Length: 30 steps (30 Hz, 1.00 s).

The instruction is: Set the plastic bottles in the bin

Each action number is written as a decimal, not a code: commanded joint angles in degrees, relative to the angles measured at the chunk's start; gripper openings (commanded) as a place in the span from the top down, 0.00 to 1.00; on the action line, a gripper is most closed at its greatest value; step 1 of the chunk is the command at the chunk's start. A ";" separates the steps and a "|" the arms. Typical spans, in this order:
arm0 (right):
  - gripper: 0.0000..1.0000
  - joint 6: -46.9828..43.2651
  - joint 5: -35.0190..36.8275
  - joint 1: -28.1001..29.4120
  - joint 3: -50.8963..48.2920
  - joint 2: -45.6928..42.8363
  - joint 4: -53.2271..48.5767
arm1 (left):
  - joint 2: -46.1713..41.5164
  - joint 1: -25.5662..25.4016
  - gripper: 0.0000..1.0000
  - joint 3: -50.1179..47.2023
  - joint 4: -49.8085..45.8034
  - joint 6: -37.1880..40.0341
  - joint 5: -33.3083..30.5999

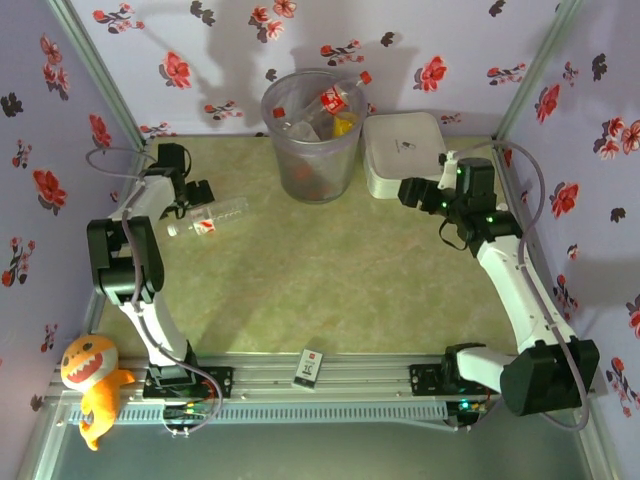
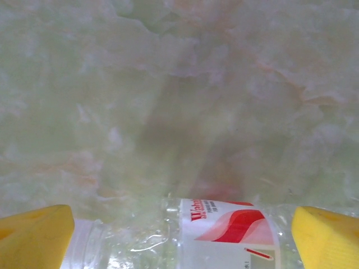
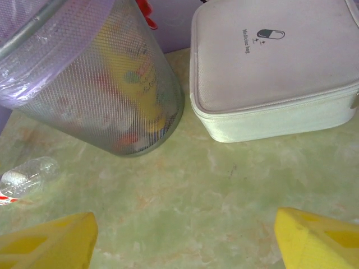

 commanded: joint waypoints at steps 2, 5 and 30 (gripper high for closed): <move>0.17 -1.09 0.91 -0.21 -0.74 -1.16 -0.54 | 0.29 0.31 0.00 -2.60 -0.30 -1.71 5.02; 0.17 -1.09 0.92 -0.21 -0.96 -1.26 -0.58 | -0.91 0.38 0.00 -4.48 -0.76 -2.65 7.24; 0.17 1.46 0.64 -0.26 -3.10 -1.99 0.31 | -20.88 -16.22 0.00 -21.36 -2.65 -5.24 9.49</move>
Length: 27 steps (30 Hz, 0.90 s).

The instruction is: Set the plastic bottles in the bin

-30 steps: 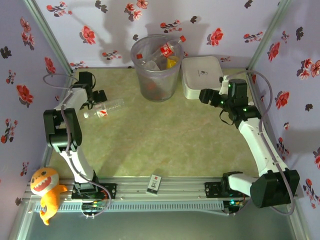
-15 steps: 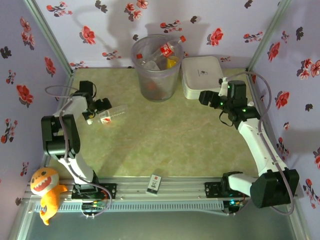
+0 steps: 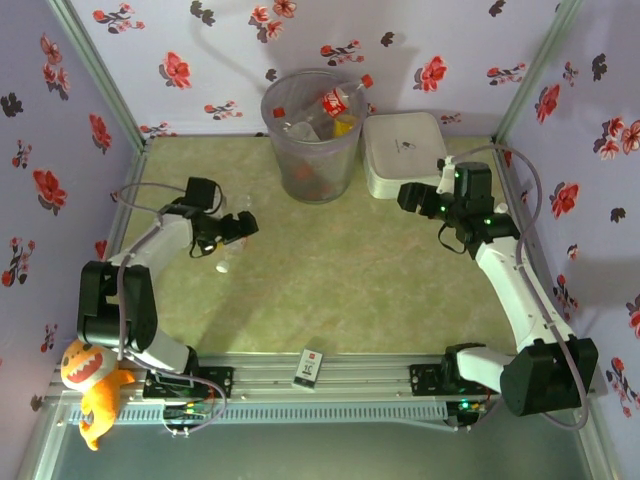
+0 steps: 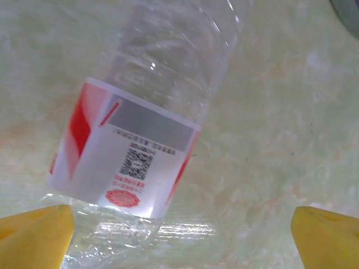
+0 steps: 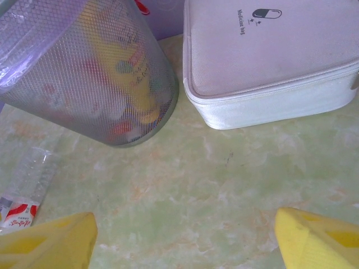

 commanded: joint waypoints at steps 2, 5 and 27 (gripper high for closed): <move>0.17 0.74 0.96 -0.22 -1.07 -1.90 -0.14 | -1.15 -3.14 0.00 2.69 -5.43 4.73 -14.04; 0.17 0.79 1.25 -0.21 -1.23 -1.94 -0.43 | 0.24 -4.86 0.00 3.41 -5.51 5.63 -18.19; 0.17 1.79 1.88 -0.21 -1.79 -1.97 -0.72 | 9.95 -6.03 0.24 0.80 3.17 5.95 -19.07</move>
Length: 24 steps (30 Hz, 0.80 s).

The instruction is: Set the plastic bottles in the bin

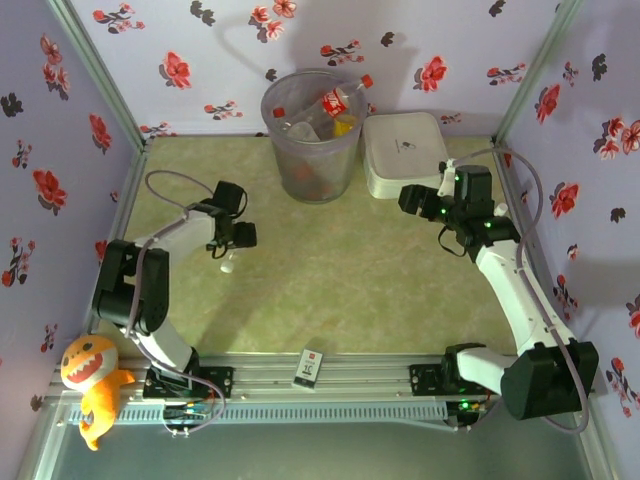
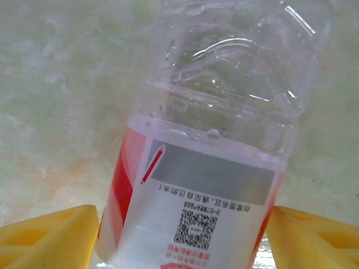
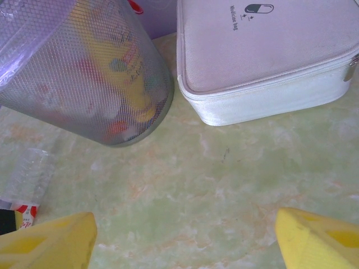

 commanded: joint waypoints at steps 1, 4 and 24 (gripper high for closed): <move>0.17 0.66 1.14 -0.21 -0.59 -1.12 -0.77 | 2.40 -0.37 0.26 -0.79 1.33 0.54 -0.64; 0.17 0.44 1.41 -0.21 -0.46 -1.23 -1.06 | 3.31 -0.28 0.27 -0.46 1.47 0.61 -0.75; 0.16 2.04 0.69 -0.12 -0.69 -0.23 0.07 | -2.40 0.13 0.54 5.53 -4.57 2.68 -3.68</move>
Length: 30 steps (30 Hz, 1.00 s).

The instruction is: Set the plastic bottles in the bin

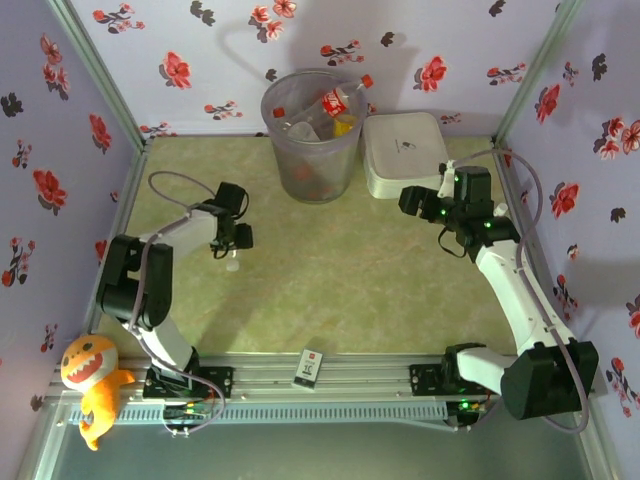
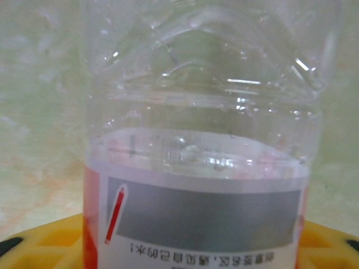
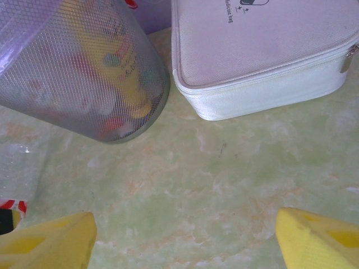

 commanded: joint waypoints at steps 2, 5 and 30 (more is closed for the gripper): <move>0.17 2.01 0.44 -0.08 -1.11 -0.64 1.27 | -3.42 0.03 0.56 7.88 -5.42 3.82 -2.85; 0.18 2.72 0.16 -0.06 -1.83 -1.22 1.39 | -3.52 0.11 0.61 15.60 -9.84 6.21 -2.84; 0.18 11.80 -6.68 1.17 -5.21 1.36 11.88 | 12.06 -4.95 0.99 67.76 -5.78 25.12 10.33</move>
